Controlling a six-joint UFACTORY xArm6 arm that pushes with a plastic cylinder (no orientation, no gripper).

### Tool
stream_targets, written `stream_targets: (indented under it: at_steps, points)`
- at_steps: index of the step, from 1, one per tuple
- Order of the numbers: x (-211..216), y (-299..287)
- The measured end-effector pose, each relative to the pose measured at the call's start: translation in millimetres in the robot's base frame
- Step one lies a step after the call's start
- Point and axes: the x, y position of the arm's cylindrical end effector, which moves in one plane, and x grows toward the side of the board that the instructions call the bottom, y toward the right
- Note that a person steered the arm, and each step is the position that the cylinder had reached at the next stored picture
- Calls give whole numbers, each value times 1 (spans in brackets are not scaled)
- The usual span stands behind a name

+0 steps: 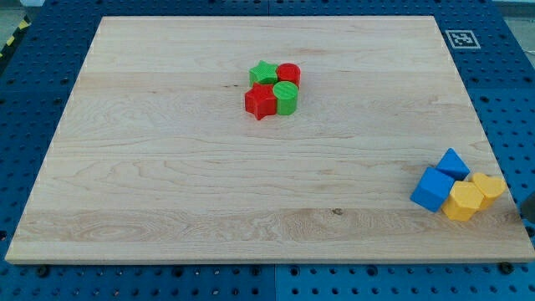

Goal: Separate the yellow blocks from each other

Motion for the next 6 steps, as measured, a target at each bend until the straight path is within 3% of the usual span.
stream_targets:
  at_steps: [6]
  points:
    - [-44, -62]
